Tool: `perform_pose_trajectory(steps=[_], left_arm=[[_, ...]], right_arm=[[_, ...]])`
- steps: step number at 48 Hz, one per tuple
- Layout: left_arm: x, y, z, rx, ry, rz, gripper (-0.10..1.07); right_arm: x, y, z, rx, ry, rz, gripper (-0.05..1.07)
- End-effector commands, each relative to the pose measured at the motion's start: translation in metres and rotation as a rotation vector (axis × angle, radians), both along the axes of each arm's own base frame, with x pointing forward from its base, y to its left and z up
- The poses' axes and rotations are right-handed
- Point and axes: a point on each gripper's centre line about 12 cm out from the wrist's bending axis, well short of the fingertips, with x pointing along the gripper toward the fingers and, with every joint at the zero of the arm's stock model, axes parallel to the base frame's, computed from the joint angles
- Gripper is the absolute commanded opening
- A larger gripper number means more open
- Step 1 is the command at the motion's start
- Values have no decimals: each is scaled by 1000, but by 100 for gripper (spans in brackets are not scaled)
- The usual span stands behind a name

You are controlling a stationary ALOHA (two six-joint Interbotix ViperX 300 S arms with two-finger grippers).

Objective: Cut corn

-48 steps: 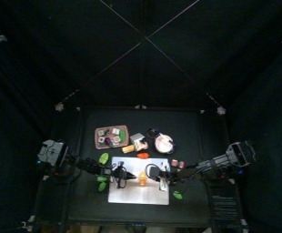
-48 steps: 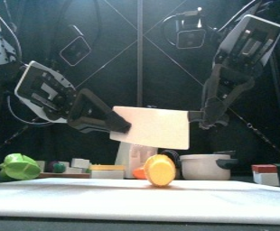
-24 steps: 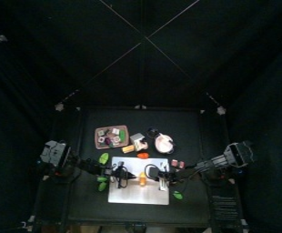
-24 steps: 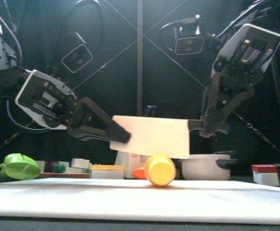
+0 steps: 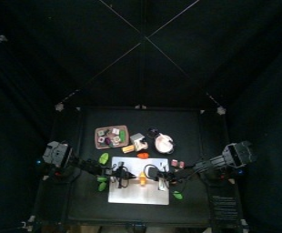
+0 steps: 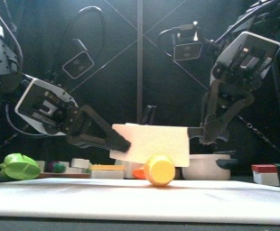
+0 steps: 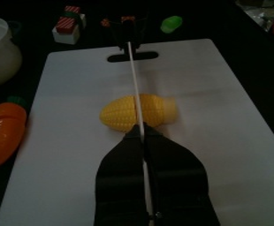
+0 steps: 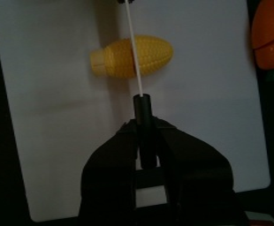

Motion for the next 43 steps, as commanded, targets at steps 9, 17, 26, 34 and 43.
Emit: perform_pose_trajectory(steps=[9, 17, 26, 34, 43], left_arm=[[2, 6, -14, 6, 43, 18, 11], [3, 9, -13, 6, 41, 27, 11], [3, 9, -12, 7, 39, 28, 11], [4, 10, -10, 6, 36, 28, 11], [5, 9, 7, -2, -7, 25, 11]], right_arm=[[6, -13, -6, 8, -3, -38, 40], [8, -17, -5, 3, -10, -41, 40], [9, -18, -5, 1, -13, -39, 40], [10, -17, -1, 0, -20, -39, 40], [13, -16, 20, -6, -68, -30, 40]])
